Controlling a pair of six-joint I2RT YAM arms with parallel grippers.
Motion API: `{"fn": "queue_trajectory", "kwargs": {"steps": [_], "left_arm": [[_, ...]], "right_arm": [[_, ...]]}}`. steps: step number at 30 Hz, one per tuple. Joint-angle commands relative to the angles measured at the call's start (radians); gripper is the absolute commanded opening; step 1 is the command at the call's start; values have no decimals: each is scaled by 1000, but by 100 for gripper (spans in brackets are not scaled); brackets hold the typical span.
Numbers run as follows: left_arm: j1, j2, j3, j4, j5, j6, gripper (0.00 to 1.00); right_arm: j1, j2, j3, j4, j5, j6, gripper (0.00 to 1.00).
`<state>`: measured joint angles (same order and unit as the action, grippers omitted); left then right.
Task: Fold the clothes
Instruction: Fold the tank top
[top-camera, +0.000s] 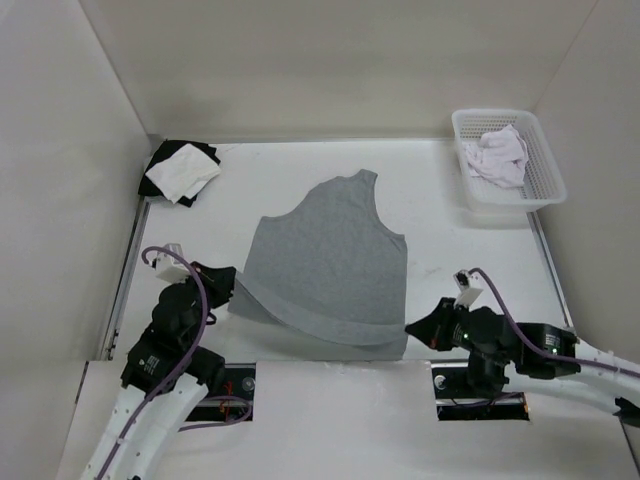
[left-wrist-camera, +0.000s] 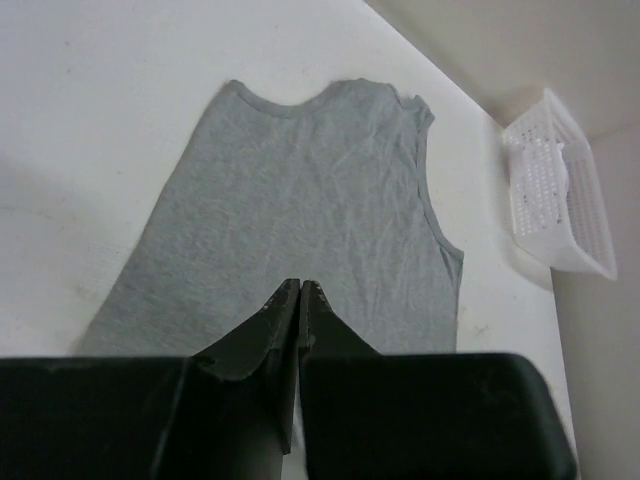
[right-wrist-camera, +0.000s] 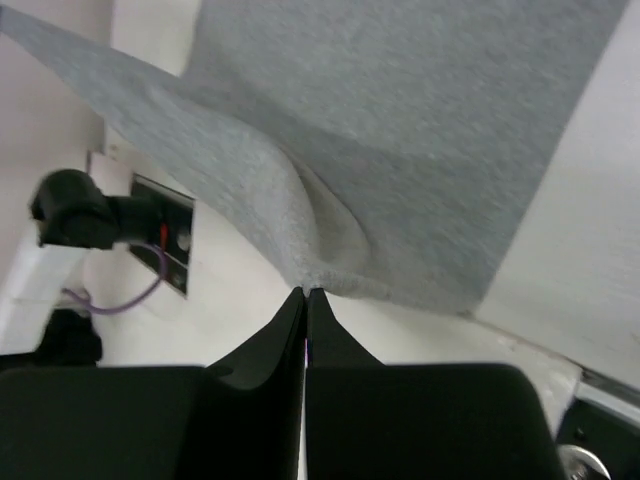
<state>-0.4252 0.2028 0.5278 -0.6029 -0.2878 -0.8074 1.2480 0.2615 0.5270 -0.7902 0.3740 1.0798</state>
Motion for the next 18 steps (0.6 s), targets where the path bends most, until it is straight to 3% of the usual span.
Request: {"fn": "queue_trajectory", "kwargs": {"steps": [1,4,7,10,14,18], "left_arm": [[-2,59,24,4,-40,-32,0],[4,196,26,170,-45,-7,0],[30,396,58,389,-60,13,0],[64,660,142,602,-59,28,0],[134,979,314,761,-45,30,0],[199,1294,568,816,13,24,0]], "right_arm": [[89,56,22,-77,202,152,0],[10,220,71,38,247,27,0],[-205,370,106,248,185,-183,0],[-502,514,126,533,-2,-369,0],[-872,764,211,805,-263,-405,0],[-1049,1052,393,925,-395,-394,0]]}}
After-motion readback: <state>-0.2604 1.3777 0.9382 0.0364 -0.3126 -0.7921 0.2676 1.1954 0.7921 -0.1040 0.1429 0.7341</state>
